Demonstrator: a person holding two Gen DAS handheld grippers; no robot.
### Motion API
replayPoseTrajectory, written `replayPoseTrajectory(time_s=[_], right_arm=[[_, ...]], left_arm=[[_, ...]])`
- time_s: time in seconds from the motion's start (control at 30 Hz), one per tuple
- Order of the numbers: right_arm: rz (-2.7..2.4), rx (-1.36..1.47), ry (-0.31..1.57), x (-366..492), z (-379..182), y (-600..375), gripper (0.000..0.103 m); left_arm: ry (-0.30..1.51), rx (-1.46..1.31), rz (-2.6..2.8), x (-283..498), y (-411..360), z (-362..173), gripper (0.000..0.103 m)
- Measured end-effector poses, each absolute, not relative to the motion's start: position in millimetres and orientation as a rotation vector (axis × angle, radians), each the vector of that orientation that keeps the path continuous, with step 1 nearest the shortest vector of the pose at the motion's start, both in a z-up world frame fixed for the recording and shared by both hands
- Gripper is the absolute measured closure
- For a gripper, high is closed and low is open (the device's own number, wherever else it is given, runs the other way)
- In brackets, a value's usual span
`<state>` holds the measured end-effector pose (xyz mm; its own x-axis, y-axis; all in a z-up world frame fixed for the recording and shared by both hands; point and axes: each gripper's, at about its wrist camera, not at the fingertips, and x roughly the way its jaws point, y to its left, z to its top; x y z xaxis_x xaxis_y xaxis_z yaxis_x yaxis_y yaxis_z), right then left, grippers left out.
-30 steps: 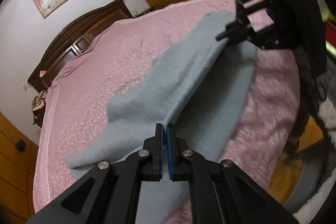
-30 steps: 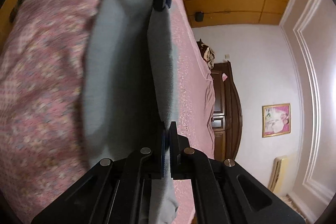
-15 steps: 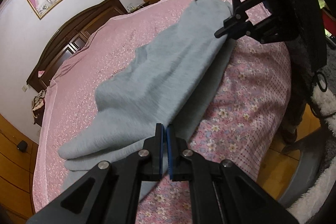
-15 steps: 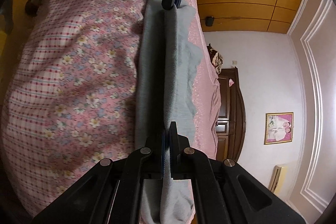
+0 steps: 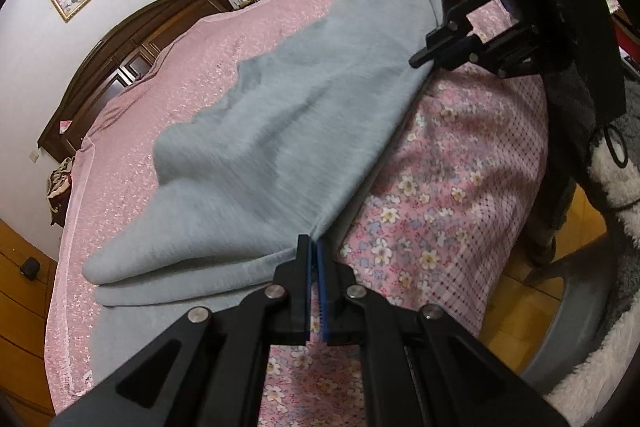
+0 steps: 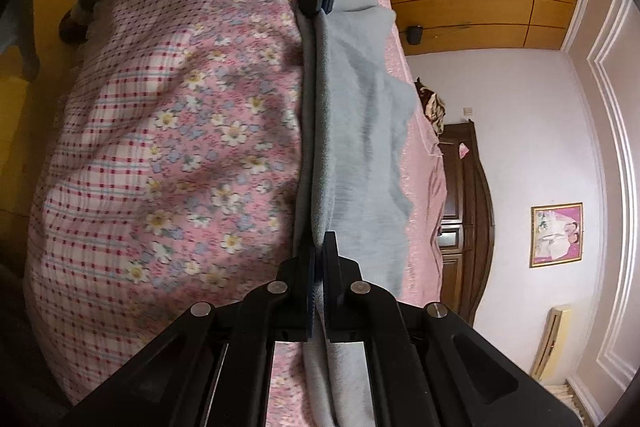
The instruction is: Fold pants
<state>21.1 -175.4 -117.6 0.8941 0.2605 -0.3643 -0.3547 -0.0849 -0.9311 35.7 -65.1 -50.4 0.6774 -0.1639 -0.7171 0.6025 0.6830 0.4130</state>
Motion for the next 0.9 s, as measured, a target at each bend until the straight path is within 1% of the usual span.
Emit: replayPoseTrajectory(time_s=[0.1, 0.17, 0.2, 0.23, 0.27, 0.3, 0.33, 0.37, 0.4, 0.43, 0.53, 0.6, 0.63, 0.9], right_arm=[[0.519, -1.566, 0.090, 20.3, -118.3, -175.1, 0.099], [0.519, -1.572, 0.098, 21.1, -117.7, -174.9, 0.099], [0.522, -1.560, 0.114, 21.5, -115.1, -174.1, 0.099], [0.531, -1.540, 0.132, 20.7, -111.4, -173.0, 0.099], [0.545, -1.513, 0.154, 19.7, -105.6, -171.0, 0.099], [0.570, -1.468, 0.195, 19.3, -98.6, -170.1, 0.099], [0.591, -1.426, 0.234, 19.7, -92.6, -169.1, 0.097], [0.620, -1.376, 0.278, 20.9, -85.7, -168.2, 0.091], [0.665, -1.296, 0.340, 22.5, -75.0, -166.6, 0.082], [0.686, -1.244, 0.368, 23.4, -67.9, -165.4, 0.080], [0.730, -1.087, 0.431, 28.5, -43.1, -159.3, 0.079], [0.734, -1.045, 0.442, 30.2, -37.0, -157.6, 0.079], [0.743, -0.955, 0.467, 35.1, -22.0, -152.9, 0.079], [0.755, -0.747, 0.525, 55.6, 8.0, -146.9, 0.079]], left_arm=[[0.726, 0.665, -0.476, 38.6, -62.9, -51.3, 0.101], [0.777, 0.554, -0.467, 47.5, -56.8, -45.2, 0.099], [0.818, 0.453, -0.462, 53.6, -51.0, -40.1, 0.095], [0.852, 0.352, -0.456, 58.6, -44.7, -34.2, 0.085], [0.873, 0.270, -0.445, 61.5, -38.9, -28.8, 0.071], [0.875, 0.206, -0.425, 62.3, -33.7, -23.0, 0.065], [0.867, 0.156, -0.398, 62.2, -28.9, -16.9, 0.054], [0.859, 0.125, -0.370, 61.7, -25.6, -12.0, 0.049], [0.847, 0.098, -0.349, 60.7, -22.7, -6.8, 0.048], [0.838, 0.084, -0.333, 59.7, -20.8, -2.5, 0.048], [0.820, 0.070, -0.306, 57.4, -18.6, 6.6, 0.047], [0.811, 0.068, -0.299, 56.7, -17.2, 10.7, 0.047], [0.808, 0.065, -0.298, 57.1, -16.0, 12.8, 0.047], [0.786, 0.041, -0.209, 55.1, -0.5, 23.9, 0.047]])
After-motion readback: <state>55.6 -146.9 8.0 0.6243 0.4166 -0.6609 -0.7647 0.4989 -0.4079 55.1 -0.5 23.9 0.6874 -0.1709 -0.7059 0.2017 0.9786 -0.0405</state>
